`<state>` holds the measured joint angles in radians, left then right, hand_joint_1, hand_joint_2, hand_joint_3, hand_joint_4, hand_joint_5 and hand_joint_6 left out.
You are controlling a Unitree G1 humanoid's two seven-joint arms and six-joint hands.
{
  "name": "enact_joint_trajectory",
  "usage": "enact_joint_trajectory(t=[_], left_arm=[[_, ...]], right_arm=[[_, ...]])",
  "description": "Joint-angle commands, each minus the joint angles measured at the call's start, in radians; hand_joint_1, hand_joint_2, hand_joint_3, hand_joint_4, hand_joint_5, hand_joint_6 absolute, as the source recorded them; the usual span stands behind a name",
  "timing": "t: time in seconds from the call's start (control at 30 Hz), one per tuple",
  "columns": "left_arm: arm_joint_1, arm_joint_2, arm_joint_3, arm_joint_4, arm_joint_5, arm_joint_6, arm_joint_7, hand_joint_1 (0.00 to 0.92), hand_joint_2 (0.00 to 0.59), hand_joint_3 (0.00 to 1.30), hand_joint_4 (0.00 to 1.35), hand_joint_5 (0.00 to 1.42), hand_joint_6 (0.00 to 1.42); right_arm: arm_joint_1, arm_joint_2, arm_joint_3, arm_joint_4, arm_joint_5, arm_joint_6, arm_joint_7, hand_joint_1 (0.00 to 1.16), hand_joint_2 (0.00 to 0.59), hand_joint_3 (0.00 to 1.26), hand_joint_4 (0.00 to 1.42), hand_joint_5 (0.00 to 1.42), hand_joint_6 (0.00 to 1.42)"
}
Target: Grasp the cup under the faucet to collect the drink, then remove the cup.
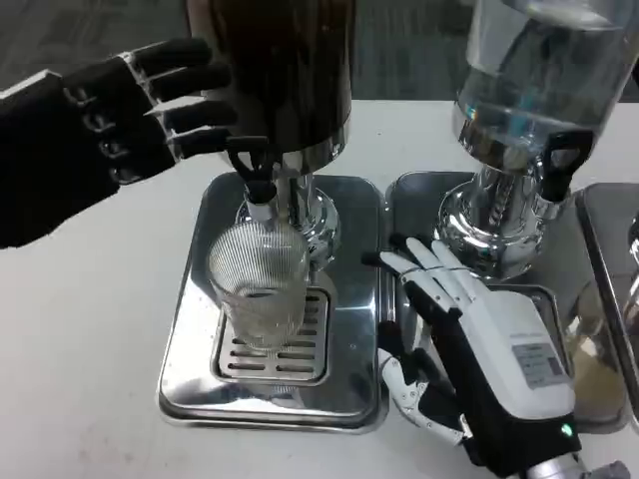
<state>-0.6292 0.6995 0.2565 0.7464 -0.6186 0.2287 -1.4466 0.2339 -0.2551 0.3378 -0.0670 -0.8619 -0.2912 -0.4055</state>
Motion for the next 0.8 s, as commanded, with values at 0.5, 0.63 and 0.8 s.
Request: enact_joint_trajectory(t=[0.5, 0.63, 0.8], left_arm=[[-0.090, -0.062, -0.038, 0.010, 0.077, 0.013, -0.009, 0.000, 0.015, 0.22, 0.09, 0.13, 0.09], [-0.106, -0.075, -0.046, 0.020, 0.103, -0.002, -0.002, 0.000, 0.015, 0.21, 0.08, 0.12, 0.08], [-0.114, -0.093, -0.057, 0.029, 0.125, -0.023, 0.002, 0.000, 0.014, 0.20, 0.07, 0.11, 0.08]], right_arm=[[0.007, 0.017, 0.012, 0.008, 0.000, 0.006, -0.023, 0.57, 0.572, 0.25, 0.11, 0.09, 0.21], [0.007, 0.018, 0.013, 0.008, -0.002, 0.006, -0.026, 0.57, 0.572, 0.25, 0.11, 0.09, 0.21], [0.007, 0.018, 0.012, 0.012, 0.001, 0.008, -0.028, 0.57, 0.572, 0.25, 0.11, 0.09, 0.21]])
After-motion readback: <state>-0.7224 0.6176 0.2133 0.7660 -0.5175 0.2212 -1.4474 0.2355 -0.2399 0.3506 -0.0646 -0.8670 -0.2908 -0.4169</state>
